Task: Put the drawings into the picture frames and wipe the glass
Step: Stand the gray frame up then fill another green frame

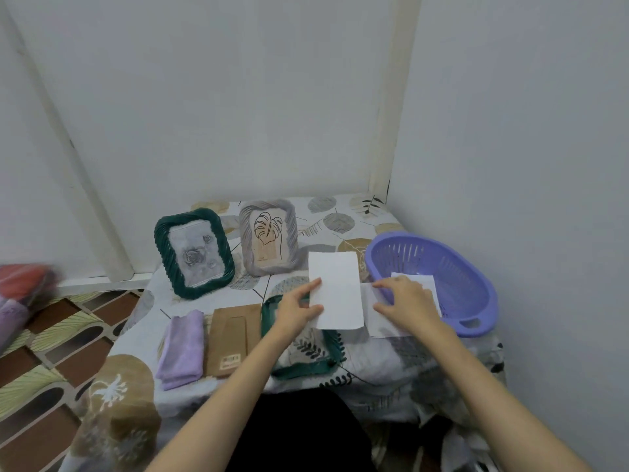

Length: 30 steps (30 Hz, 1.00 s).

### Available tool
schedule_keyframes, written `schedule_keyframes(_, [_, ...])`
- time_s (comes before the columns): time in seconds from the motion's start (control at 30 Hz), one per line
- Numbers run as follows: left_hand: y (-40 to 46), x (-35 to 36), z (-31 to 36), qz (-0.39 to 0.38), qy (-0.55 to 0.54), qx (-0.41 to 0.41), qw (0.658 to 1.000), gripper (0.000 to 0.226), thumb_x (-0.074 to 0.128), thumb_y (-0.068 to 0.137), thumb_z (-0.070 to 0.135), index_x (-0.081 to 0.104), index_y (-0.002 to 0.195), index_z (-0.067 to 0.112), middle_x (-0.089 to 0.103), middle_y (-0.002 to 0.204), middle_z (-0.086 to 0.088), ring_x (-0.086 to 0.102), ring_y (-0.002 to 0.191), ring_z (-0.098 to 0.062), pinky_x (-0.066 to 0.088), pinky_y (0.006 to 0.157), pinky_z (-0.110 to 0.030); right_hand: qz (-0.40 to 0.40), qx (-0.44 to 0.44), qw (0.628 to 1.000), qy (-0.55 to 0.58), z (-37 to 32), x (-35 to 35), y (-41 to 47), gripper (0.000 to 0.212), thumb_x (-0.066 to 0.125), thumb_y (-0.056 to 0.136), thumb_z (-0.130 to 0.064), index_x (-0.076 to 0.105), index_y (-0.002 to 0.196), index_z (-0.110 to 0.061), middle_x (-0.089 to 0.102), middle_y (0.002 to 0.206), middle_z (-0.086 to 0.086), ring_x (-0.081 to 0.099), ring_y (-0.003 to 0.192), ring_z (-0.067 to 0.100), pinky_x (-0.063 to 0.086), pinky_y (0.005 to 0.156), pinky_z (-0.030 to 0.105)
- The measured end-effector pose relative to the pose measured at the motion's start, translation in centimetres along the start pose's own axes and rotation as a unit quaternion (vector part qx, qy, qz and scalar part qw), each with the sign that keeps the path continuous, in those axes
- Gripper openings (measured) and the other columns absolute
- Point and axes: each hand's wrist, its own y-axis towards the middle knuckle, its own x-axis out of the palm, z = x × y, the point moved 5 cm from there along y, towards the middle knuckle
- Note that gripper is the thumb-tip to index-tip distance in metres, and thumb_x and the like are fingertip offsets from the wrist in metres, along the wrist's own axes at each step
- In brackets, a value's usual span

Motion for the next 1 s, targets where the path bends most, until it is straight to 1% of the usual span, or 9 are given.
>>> schedule_keyframes(0.17, [1.7,2.9,-1.1,-0.012,0.072,-0.042,0.996,0.058,0.065,0.077,-0.003,0.051,0.131,0.014,0.049,0.137,-0.006,0.051,0.117,-0.021,0.044,0.102,-0.033,0.013,-0.020,0.997,0.069,1.4,-2.3,0.8,0.027,0.055,0.089,-0.018,0.064,0.115,-0.018,0.066,0.114,0.003,0.060,0.100,0.023,0.047,0.078,0.033])
schedule_keyframes(0.27, [2.6,4.4,-1.8,-0.025,0.133,-0.053,0.989,0.058,0.067,0.077,0.003,0.051,0.132,0.015,0.052,0.133,-0.004,0.049,0.119,-0.018,0.037,0.102,-0.027,0.023,-0.017,0.995,0.094,1.7,-3.8,1.7,0.028,0.056,0.089,-0.018,0.064,0.115,-0.016,0.066,0.114,0.004,0.059,0.102,0.023,0.049,0.084,0.036])
schedule_keyframes(0.4, [3.6,6.4,-2.6,-0.055,0.125,-0.073,0.988,0.061,0.071,0.076,0.005,0.050,0.132,0.012,0.052,0.136,-0.005,0.053,0.120,-0.021,0.041,0.105,-0.032,0.019,-0.018,0.992,0.127,2.4,-4.7,2.4,0.029,0.059,0.088,-0.017,0.064,0.116,-0.015,0.066,0.113,0.004,0.057,0.108,0.021,0.048,0.091,0.037])
schedule_keyframes(0.53, [4.3,8.8,-2.9,-0.101,0.171,-0.062,0.978,0.066,0.072,0.077,0.011,0.044,0.136,0.009,0.056,0.124,-0.005,0.053,0.112,-0.014,0.039,0.100,-0.021,0.025,-0.022,0.990,0.140,2.5,-4.7,2.6,0.029,0.059,0.087,-0.017,0.064,0.116,-0.015,0.066,0.113,0.004,0.060,0.101,0.020,0.049,0.090,0.037])
schedule_keyframes(0.6, [4.7,9.6,-3.2,-0.125,0.279,-0.036,0.951,0.068,0.071,0.078,0.024,0.042,0.138,0.013,0.047,0.136,-0.009,0.044,0.127,-0.023,0.034,0.108,-0.033,0.024,-0.027,0.989,0.142,2.4,-4.6,2.5,0.029,0.059,0.088,-0.017,0.064,0.117,-0.015,0.067,0.112,0.004,0.061,0.098,0.020,0.049,0.089,0.036])
schedule_keyframes(0.7, [4.9,10.4,-3.3,-0.155,0.458,0.013,0.875,0.062,0.062,0.081,0.045,0.045,0.133,0.016,0.024,0.150,-0.018,0.010,0.143,-0.037,0.017,0.115,-0.050,0.020,-0.034,0.988,0.150,2.4,-4.2,2.7,0.029,0.060,0.086,-0.017,0.065,0.115,-0.015,0.067,0.111,0.005,0.061,0.098,0.021,0.049,0.090,0.038])
schedule_keyframes(0.8, [4.7,10.8,-2.8,-0.148,0.534,0.046,0.831,0.059,0.052,0.085,0.051,0.044,0.133,0.018,-0.009,0.157,-0.010,-0.016,0.144,-0.030,-0.004,0.116,-0.050,0.035,-0.024,0.984,0.172,3.0,-4.7,3.1,0.028,0.061,0.086,-0.017,0.066,0.113,-0.015,0.068,0.109,0.005,0.062,0.096,0.019,0.049,0.090,0.037])
schedule_keyframes(0.93, [4.5,11.1,-2.8,-0.209,0.536,0.016,0.818,0.053,0.042,0.090,0.051,0.029,0.140,0.038,-0.002,0.158,-0.005,-0.016,0.144,-0.032,-0.012,0.113,-0.054,0.053,-0.020,0.980,0.189,3.4,-5.7,3.4,0.028,0.062,0.085,-0.014,0.067,0.112,-0.010,0.069,0.109,0.006,0.061,0.100,0.018,0.046,0.093,0.030])
schedule_keyframes(1.0, [4.5,11.3,-2.9,-0.234,0.540,0.008,0.809,0.051,0.036,0.092,0.051,0.022,0.141,0.046,-0.004,0.158,-0.006,-0.018,0.143,-0.034,-0.015,0.111,-0.056,0.045,-0.026,0.981,0.188,3.3,-5.3,3.3,0.028,0.062,0.085,-0.015,0.067,0.112,-0.011,0.069,0.109,0.005,0.061,0.093,0.014,0.047,0.090,0.028])
